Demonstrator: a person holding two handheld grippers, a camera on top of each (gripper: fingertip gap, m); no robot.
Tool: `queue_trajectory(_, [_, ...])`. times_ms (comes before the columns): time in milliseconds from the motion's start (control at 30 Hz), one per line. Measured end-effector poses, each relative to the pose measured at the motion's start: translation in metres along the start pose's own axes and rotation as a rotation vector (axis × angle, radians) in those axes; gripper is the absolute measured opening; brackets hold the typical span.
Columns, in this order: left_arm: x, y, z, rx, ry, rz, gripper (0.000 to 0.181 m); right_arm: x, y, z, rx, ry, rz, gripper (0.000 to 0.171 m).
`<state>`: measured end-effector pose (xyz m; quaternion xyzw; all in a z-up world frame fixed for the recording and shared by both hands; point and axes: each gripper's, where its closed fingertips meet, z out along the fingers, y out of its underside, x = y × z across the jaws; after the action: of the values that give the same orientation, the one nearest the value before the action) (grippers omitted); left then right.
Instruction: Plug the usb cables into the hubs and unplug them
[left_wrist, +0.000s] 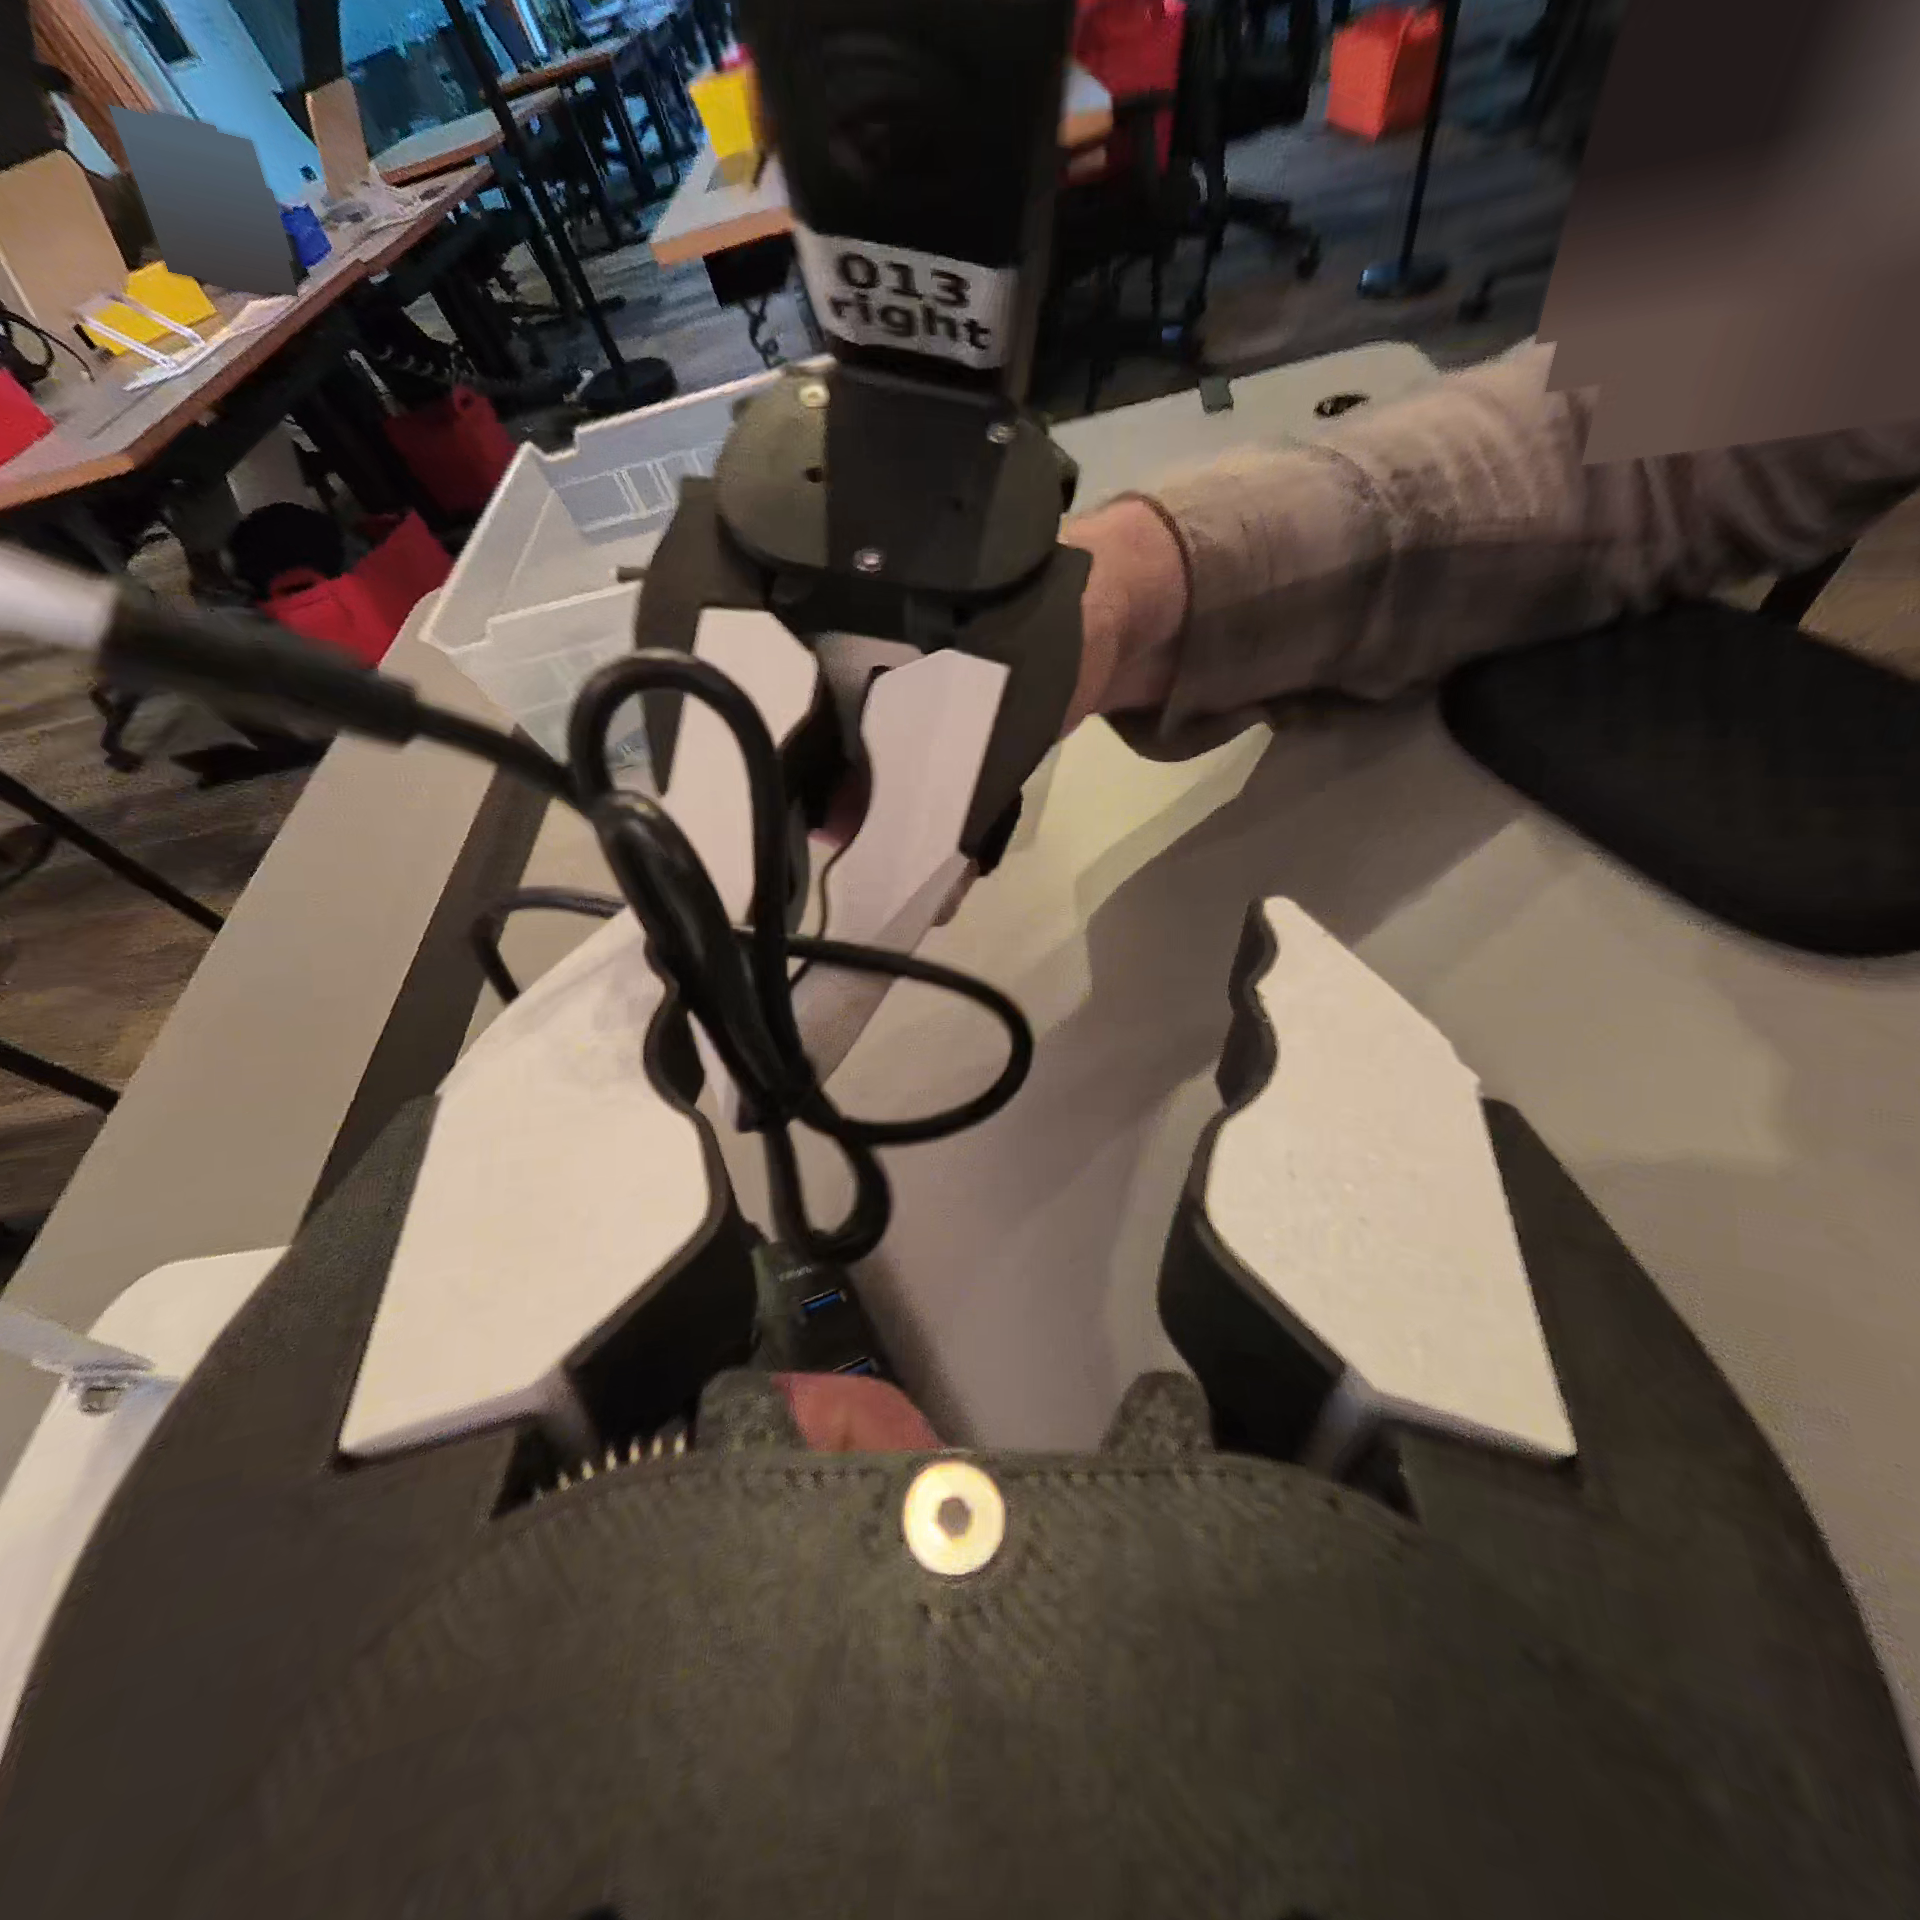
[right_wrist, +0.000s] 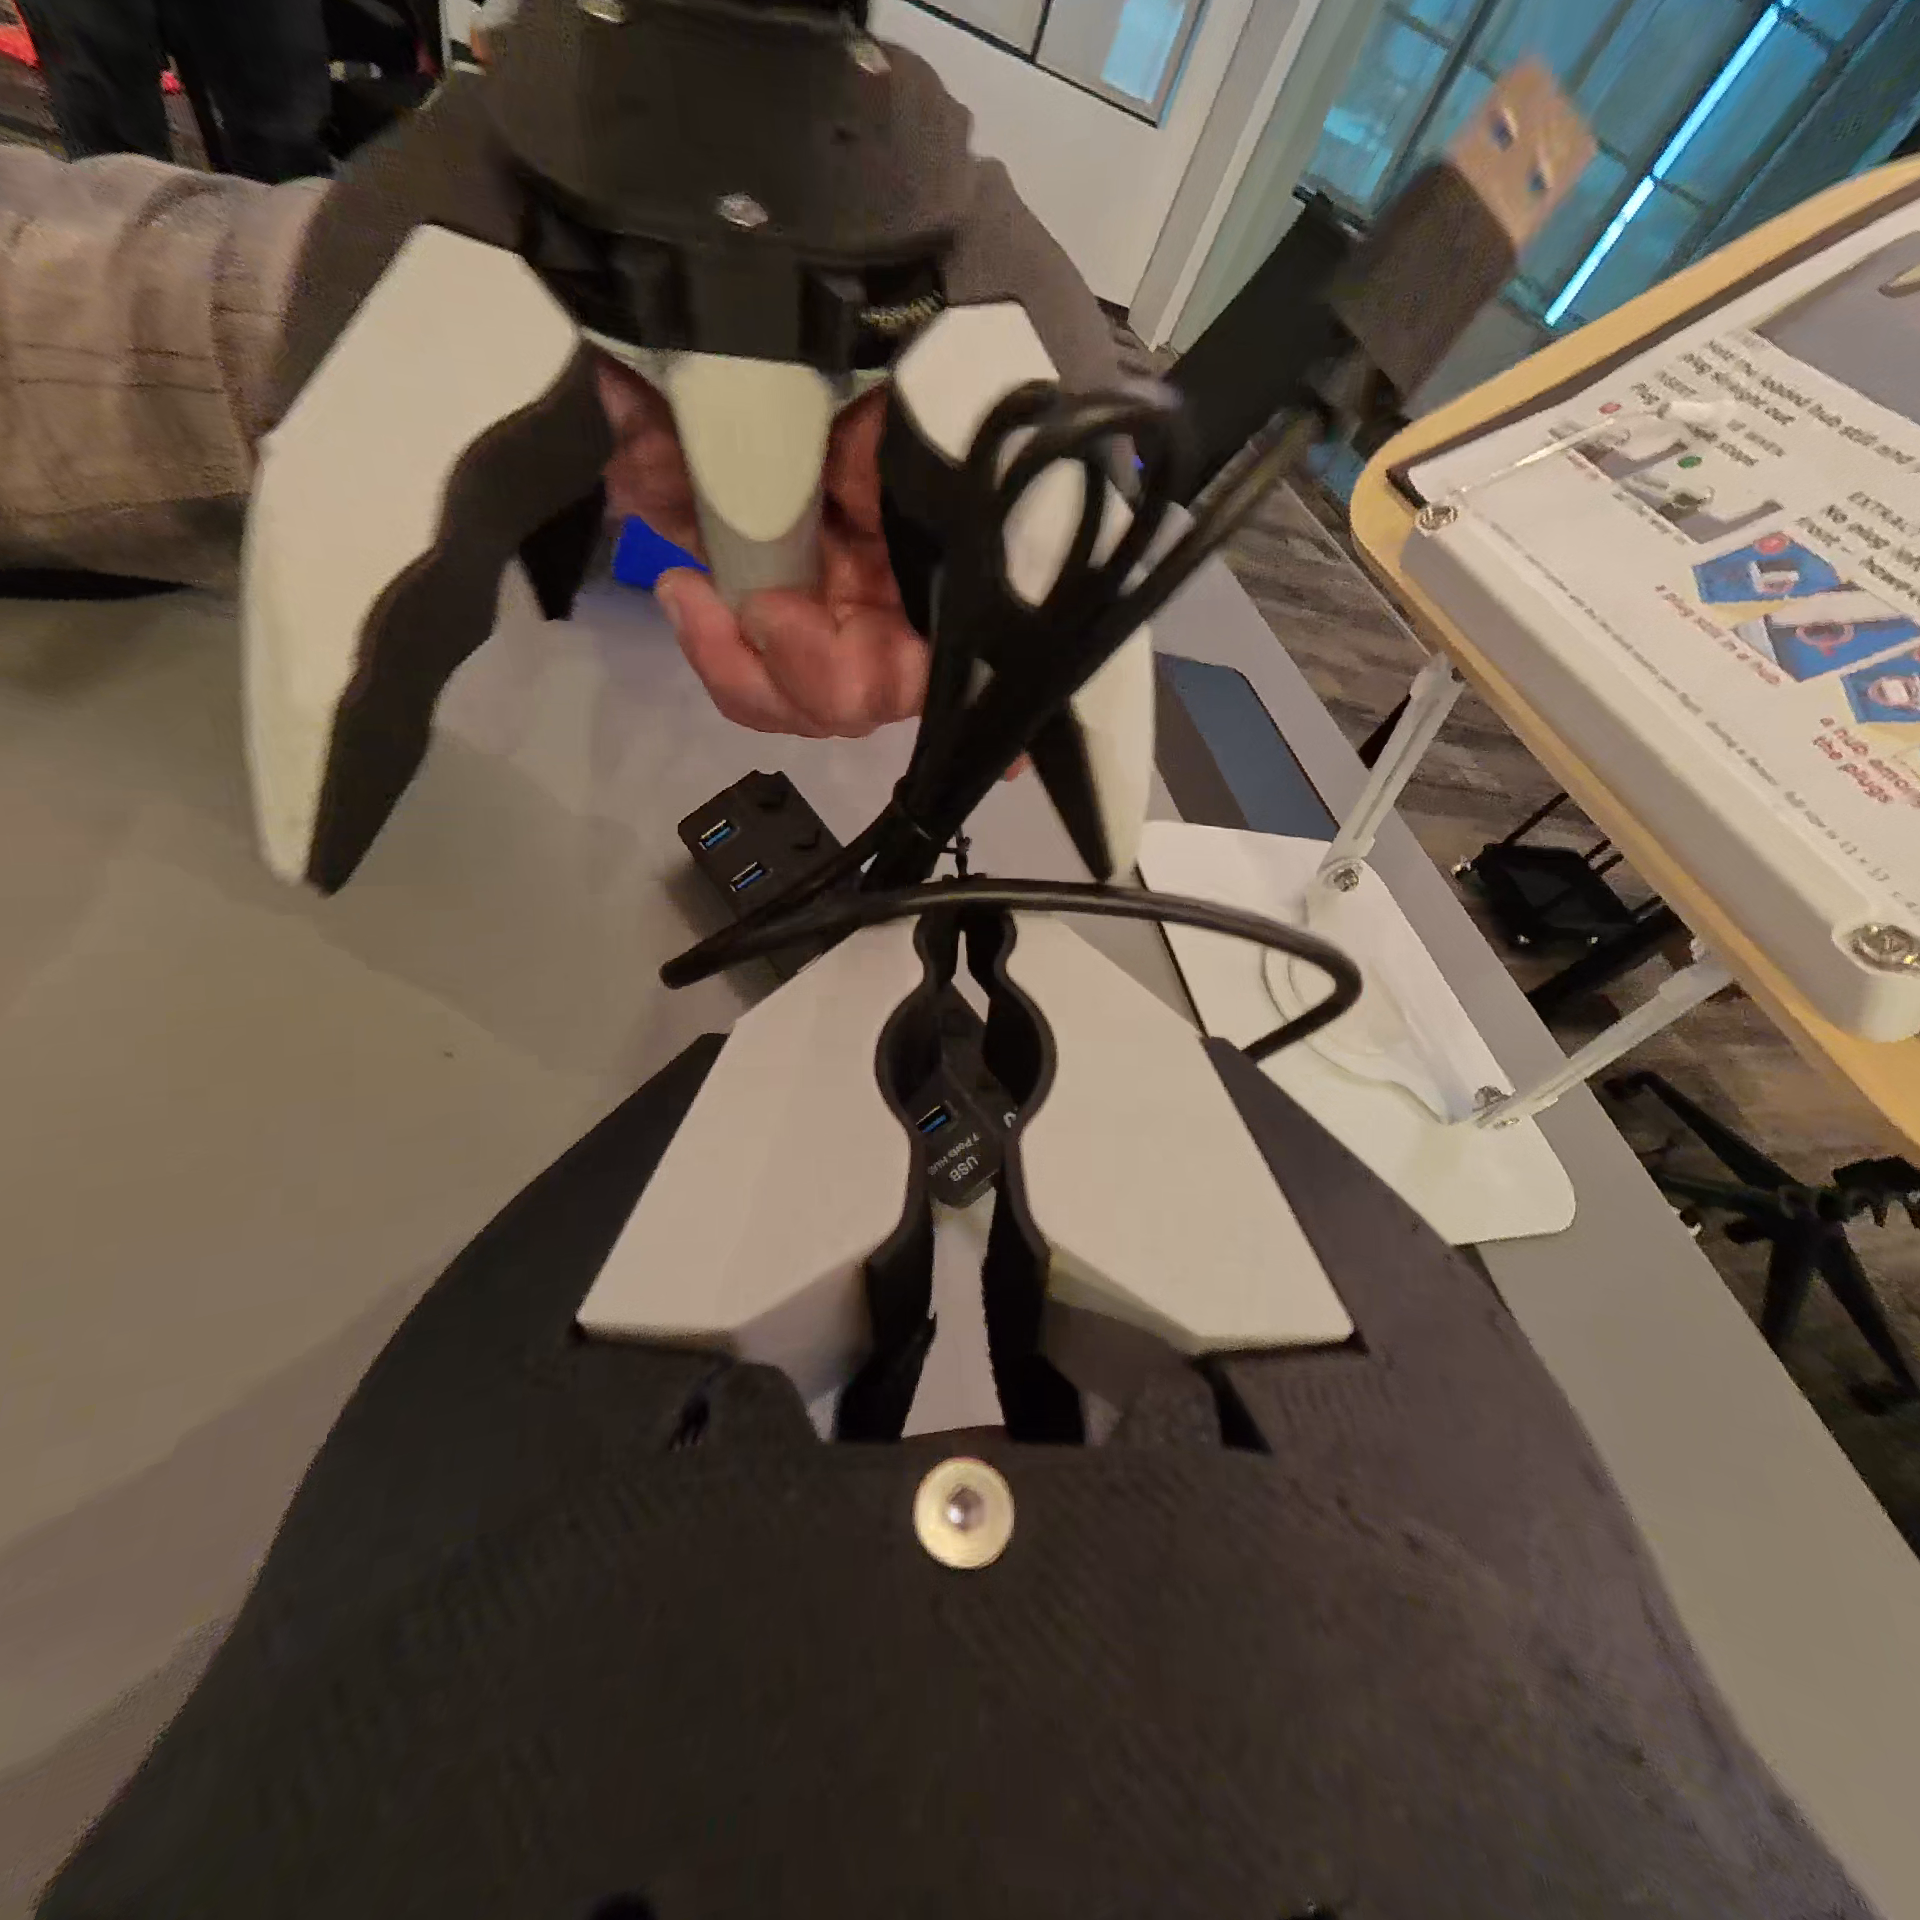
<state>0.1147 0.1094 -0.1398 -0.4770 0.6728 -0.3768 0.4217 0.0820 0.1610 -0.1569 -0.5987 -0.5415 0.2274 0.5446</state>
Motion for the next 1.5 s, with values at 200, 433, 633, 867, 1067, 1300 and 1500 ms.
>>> queue_trajectory(200, [0.003, 0.008, 0.007, -0.067, -0.047, 0.138, 0.094, 0.009, 0.004, 0.001, 0.038, 0.024, 0.091, 0.0])
queue_trajectory(433, [-0.005, 0.02, 0.009, -0.232, -0.178, 0.357, 0.088, 0.018, 0.002, -0.003, 0.116, 0.02, 0.229, 0.0])
queue_trajectory(633, [-0.019, 0.028, 0.01, -0.358, -0.299, 0.462, 0.083, 0.033, 0.003, -0.01, 0.131, 0.127, 0.218, 0.0])
queue_trajectory(867, [-0.006, 0.031, 0.013, -0.315, -0.211, 0.431, 0.086, 0.047, 0.005, -0.017, 0.137, 0.231, 0.186, 0.0])
queue_trajectory(1067, [-0.005, 0.047, 0.013, -0.396, -0.183, 0.4, 0.078, 0.05, -0.004, -0.022, 0.184, 0.258, 0.183, 0.0])
queue_trajectory(1300, [-0.007, 0.055, 0.02, -0.402, -0.178, 0.321, 0.076, 0.044, -0.014, -0.025, 0.225, 0.227, 0.153, 0.0])
queue_trajectory(1500, [-0.005, 0.054, 0.019, -0.366, -0.147, 0.275, 0.069, 0.033, -0.023, -0.026, 0.284, 0.138, 0.167, 0.0])
